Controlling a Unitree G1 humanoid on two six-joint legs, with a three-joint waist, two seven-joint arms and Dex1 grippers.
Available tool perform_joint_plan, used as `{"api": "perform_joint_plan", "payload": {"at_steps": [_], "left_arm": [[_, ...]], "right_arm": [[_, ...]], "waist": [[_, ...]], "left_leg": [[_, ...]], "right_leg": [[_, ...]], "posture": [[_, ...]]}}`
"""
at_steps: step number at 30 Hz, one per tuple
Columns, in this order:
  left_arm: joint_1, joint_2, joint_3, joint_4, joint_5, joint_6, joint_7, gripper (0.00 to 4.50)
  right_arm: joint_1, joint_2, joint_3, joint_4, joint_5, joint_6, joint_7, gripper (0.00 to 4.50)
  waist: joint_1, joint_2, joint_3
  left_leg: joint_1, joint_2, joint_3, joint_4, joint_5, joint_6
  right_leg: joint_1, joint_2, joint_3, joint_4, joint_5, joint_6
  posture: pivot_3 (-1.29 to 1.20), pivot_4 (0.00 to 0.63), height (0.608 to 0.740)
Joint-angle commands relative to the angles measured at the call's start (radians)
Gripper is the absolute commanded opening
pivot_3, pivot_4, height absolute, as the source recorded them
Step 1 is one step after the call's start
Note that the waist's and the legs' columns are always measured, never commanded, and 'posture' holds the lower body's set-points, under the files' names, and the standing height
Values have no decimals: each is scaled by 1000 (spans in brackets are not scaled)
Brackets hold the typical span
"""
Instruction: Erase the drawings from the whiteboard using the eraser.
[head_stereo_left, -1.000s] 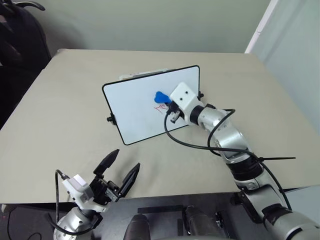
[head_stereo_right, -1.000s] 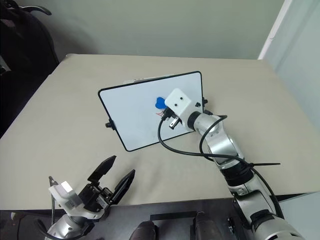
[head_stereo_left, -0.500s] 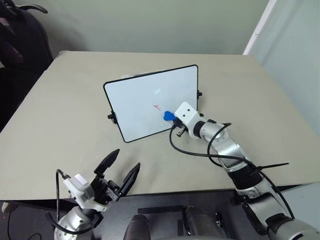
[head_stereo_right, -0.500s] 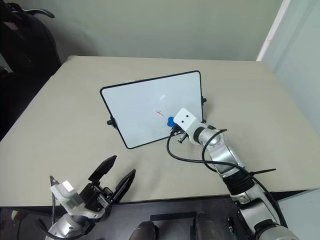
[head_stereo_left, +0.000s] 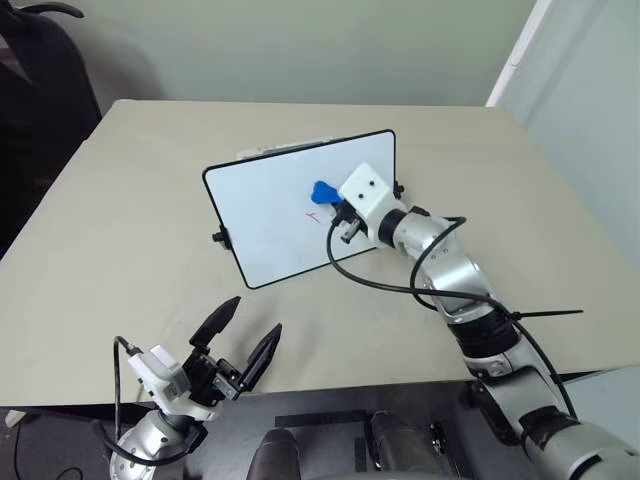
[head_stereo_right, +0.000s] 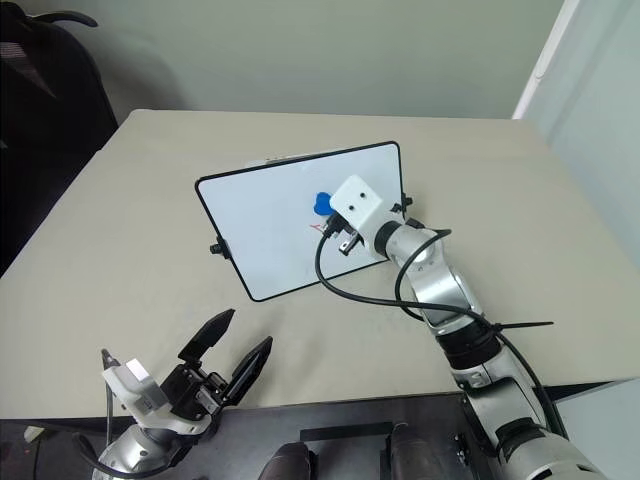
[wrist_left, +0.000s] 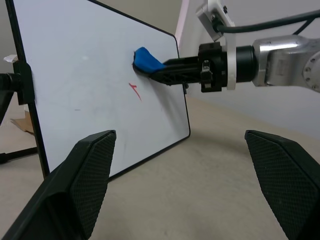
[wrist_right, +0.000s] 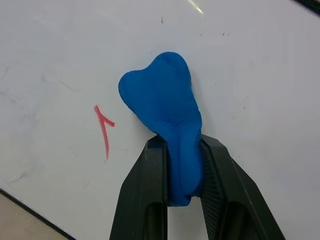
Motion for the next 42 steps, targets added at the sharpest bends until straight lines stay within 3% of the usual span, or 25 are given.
{"api": "perform_joint_plan", "payload": {"at_steps": [1,23,42], "left_arm": [[6,-2,5,-25,-13,-4,-4,4500],[19,0,8,-22,-15,-11,-11,4500],[10,-7,-6,-19,-4,-9,-10,4500]], "right_arm": [[48,-27,14,13,-20,-9,2,548],[-76,73,23,-2,-6,-14,4,548],[-7,5,59,114,-60,1,4,548]], "waist": [[1,0,0],[-8,1,0],[-6,1,0]], "left_leg": [[0,0,0,0,0,0],[-1,0,0,-1,0,0],[2,0,0,1,2,1]], "right_leg": [[0,0,0,0,0,0],[-3,0,0,1,1,-1],[2,0,0,1,3,-3]], "posture": [[0,150,740],[0,150,740],[0,150,740]]}}
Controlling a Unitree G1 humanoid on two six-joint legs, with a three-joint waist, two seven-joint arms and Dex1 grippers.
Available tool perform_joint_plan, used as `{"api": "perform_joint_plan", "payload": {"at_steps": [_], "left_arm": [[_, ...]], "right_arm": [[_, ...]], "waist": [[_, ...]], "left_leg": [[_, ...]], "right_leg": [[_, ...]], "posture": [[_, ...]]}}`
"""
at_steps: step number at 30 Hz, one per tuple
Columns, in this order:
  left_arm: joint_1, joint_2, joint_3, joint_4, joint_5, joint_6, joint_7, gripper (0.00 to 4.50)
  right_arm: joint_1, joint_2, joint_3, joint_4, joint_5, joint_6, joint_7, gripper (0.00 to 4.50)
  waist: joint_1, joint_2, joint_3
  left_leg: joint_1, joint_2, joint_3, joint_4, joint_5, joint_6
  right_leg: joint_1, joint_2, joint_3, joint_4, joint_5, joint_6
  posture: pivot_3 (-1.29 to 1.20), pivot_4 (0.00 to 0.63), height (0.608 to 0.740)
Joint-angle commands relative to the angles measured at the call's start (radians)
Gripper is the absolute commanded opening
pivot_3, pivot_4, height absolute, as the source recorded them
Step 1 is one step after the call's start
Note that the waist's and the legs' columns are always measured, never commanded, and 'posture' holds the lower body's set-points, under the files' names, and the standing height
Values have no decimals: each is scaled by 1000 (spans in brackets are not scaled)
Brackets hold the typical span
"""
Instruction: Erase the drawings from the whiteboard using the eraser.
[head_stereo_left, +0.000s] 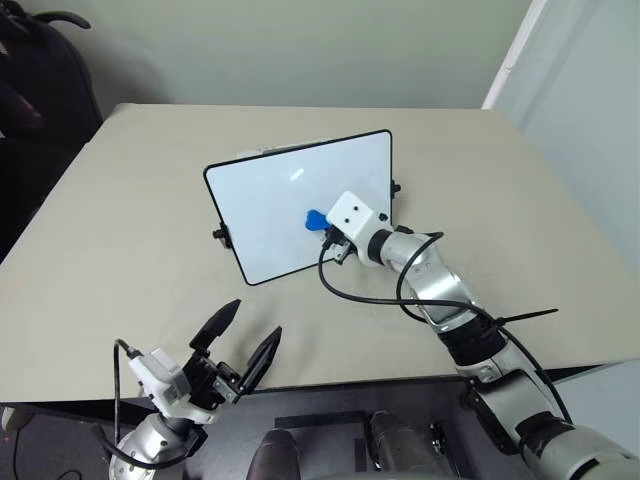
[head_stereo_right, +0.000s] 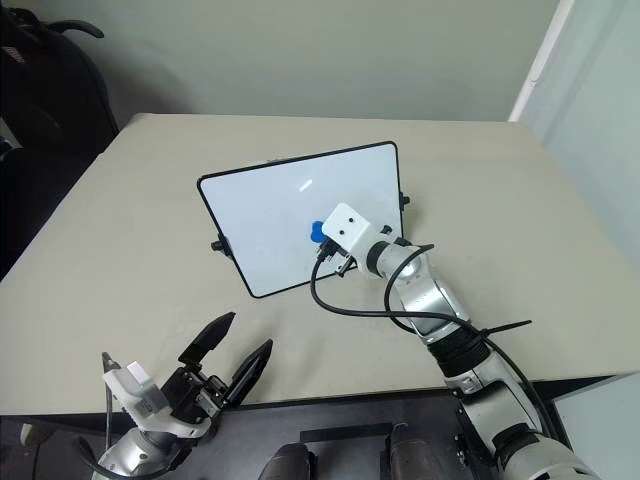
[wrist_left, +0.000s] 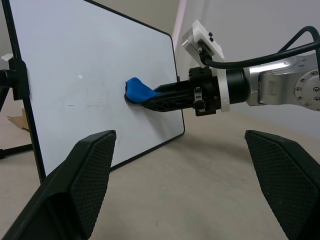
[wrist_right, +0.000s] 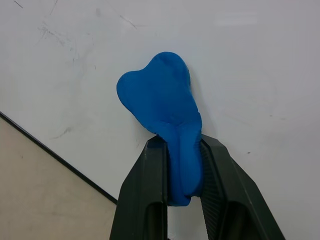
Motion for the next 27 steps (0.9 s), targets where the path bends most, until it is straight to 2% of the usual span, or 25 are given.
{"api": "perform_joint_plan", "payload": {"at_steps": [1,8,19,24,27], "left_arm": [[3,-5,-6,-21,-5,-9,-6,4500],[0,-6,-6,-25,-8,-7,-3,4500],[0,-6,-11,-35,-9,-1,-1,4500],[-2,-6,-12,-36,-9,0,2,4500],[-3,-4,-11,-36,-12,1,2,4500]], "right_arm": [[5,-28,-8,18,-32,30,-11,548],[-4,-53,-11,19,-50,116,-21,548],[-48,-83,-75,111,-84,241,-134,548],[-63,-85,-114,146,-80,236,-193,548],[-67,-70,-118,92,-46,205,-162,548]], "waist": [[1,0,0],[3,0,0],[3,1,0],[3,1,1],[3,1,1]], "left_leg": [[0,0,0,0,0,0],[0,0,0,0,0,0],[0,0,0,0,1,-1],[0,0,0,0,2,-1],[-1,0,0,0,2,-1]], "right_leg": [[0,0,0,0,0,0],[0,0,0,0,0,0],[-1,0,0,0,0,0],[-2,1,0,0,0,0],[-4,1,0,0,0,0]], "posture": [[0,150,740],[0,150,740],[0,150,740],[0,150,740],[0,150,740]]}}
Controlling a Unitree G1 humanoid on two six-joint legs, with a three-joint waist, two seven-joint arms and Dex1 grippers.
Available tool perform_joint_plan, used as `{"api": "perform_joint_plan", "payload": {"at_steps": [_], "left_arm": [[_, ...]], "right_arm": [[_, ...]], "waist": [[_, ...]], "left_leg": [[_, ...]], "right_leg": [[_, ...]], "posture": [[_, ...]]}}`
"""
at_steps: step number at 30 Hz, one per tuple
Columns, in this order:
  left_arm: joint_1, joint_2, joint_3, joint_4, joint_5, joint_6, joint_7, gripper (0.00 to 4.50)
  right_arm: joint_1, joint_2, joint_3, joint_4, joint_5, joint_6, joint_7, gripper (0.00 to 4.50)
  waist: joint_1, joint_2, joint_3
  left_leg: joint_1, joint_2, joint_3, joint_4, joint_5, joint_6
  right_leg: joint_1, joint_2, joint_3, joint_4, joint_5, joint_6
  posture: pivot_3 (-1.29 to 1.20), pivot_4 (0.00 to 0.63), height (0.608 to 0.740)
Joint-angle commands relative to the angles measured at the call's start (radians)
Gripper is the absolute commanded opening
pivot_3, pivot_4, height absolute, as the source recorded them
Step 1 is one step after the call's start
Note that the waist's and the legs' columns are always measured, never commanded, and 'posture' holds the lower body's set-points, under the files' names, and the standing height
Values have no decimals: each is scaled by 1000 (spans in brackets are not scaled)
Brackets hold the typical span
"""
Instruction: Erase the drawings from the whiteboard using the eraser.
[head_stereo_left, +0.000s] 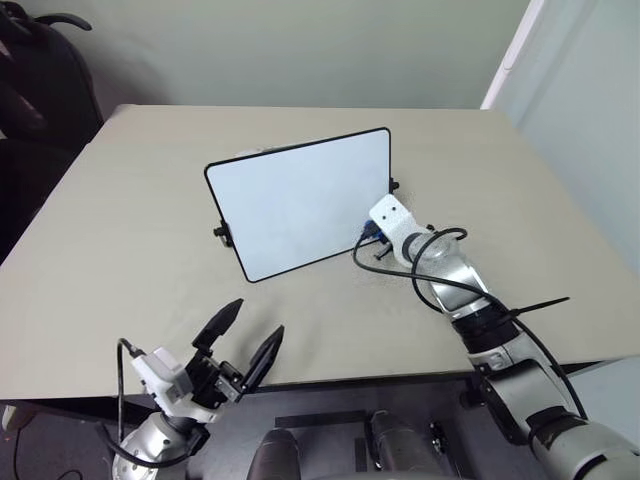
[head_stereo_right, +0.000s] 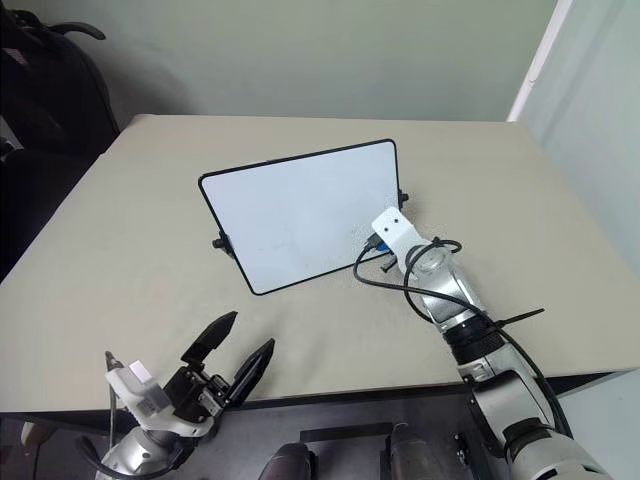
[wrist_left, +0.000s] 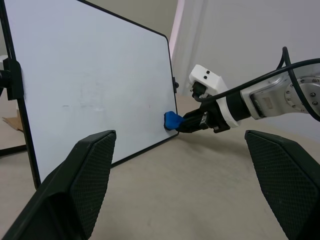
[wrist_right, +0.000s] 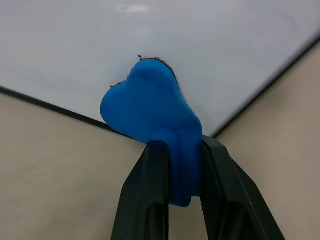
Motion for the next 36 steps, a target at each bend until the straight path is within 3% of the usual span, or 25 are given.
{"api": "perform_joint_plan", "payload": {"at_steps": [1,11,18,36], "left_arm": [[2,1,2,-35,-13,-2,-3,4500],[5,3,3,-41,-16,-3,-4,4500],[5,6,9,-42,-24,-2,-6,4500],[14,9,0,-64,-24,-1,-2,4500]], "right_arm": [[-39,2,-45,-74,13,-47,0,548],[-26,14,58,-249,29,-130,132,548],[-33,9,74,-254,6,-191,139,548],[22,-45,70,-157,-82,-124,107,548]], "waist": [[-1,0,0],[-10,0,0],[-10,0,0],[0,0,0]], "left_leg": [[-1,0,0,0,0,0],[-3,0,0,-4,-2,1],[-3,0,0,-3,-5,0],[-1,0,-1,-1,-5,0]], "right_leg": [[-1,0,0,0,0,0],[-10,2,0,0,4,1],[-10,0,0,-1,2,5],[-5,-1,0,-1,5,5]], "posture": [[0,150,740],[0,150,740],[0,150,740],[0,150,740]]}}
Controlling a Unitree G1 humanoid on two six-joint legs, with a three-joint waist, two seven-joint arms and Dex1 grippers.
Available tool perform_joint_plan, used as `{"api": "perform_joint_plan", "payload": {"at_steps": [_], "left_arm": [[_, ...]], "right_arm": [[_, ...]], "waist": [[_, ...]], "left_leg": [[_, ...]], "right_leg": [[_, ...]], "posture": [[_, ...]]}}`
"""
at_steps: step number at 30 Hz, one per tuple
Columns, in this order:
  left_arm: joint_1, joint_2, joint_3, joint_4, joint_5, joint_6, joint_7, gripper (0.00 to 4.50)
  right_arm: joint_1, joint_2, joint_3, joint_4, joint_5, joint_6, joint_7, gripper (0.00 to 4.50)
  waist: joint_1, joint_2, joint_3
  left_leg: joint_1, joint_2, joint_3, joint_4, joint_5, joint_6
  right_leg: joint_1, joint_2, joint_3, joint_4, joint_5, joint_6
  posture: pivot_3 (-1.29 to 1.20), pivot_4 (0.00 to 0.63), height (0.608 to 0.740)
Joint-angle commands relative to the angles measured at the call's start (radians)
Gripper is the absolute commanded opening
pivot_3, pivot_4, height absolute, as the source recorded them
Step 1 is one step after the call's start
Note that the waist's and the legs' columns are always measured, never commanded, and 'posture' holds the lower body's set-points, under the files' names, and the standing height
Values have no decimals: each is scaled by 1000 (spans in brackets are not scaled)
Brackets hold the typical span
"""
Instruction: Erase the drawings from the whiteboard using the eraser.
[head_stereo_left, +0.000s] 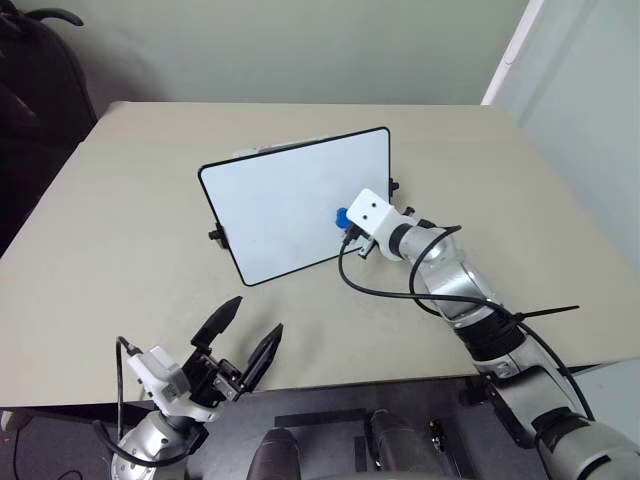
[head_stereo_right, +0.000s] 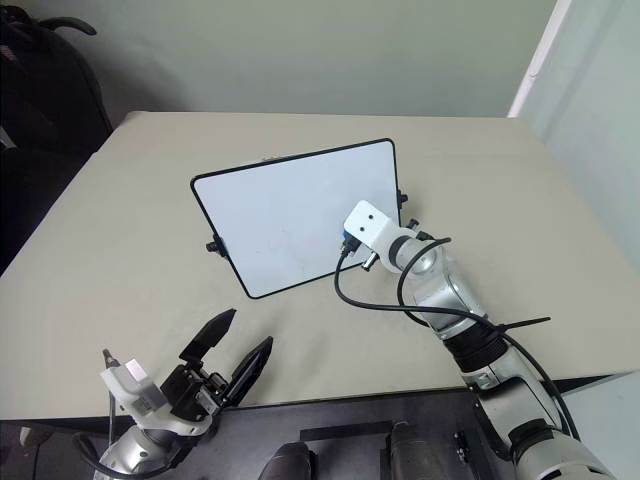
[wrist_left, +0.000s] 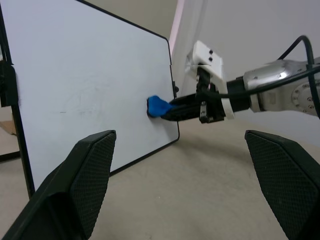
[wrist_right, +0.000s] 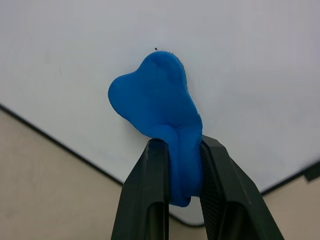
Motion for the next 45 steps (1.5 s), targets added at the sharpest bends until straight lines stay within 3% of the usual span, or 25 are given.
{"api": "perform_joint_plan", "payload": {"at_steps": [1,8,17,24,32,38,43,45], "left_arm": [[11,0,-3,-40,0,-7,-3,4500],[25,0,-12,-49,7,-15,-5,4500],[25,2,-17,-38,11,-20,-11,4500],[26,-1,-30,-35,20,-22,-9,4500],[28,-9,-47,-39,34,-24,-8,4500],[27,-11,-53,-45,36,-21,0,4500],[28,-12,-51,-45,33,-19,5,4500],[28,-11,-50,-45,31,-18,6,4500]], "right_arm": [[-2,-5,-20,5,-25,14,-25,548],[22,-30,-50,-18,-47,67,-44,548],[164,-88,-272,-374,44,335,2,548],[273,-44,-546,-637,170,719,21,548],[341,66,-646,-668,225,837,-49,548],[369,55,-653,-676,253,799,-84,2511],[456,4,-648,-745,301,654,-55,4277],[494,-11,-649,-786,350,611,-14,4490]], "waist": [[0,0,0],[2,0,0],[16,0,0],[18,-1,0],[15,0,0],[16,0,0],[21,0,0],[21,0,0]], "left_leg": [[0,0,0,0,0,0],[0,0,0,1,0,0],[-1,0,2,2,0,0],[-1,0,4,2,0,0],[1,0,5,2,-1,2],[1,0,5,2,-1,3],[0,0,5,1,-2,3],[0,0,6,1,-2,4]], "right_leg": [[0,0,0,0,0,0],[1,0,0,0,0,0],[2,0,0,0,-2,3],[4,1,-1,-1,-5,7],[4,2,-1,0,-5,7],[4,2,-1,0,-5,6],[4,2,-1,-1,-7,3],[4,2,-1,-1,-8,3]], "posture": [[0,150,740],[0,150,740],[0,150,740],[0,150,740],[0,150,740],[0,150,740],[0,150,740],[0,150,740]]}}
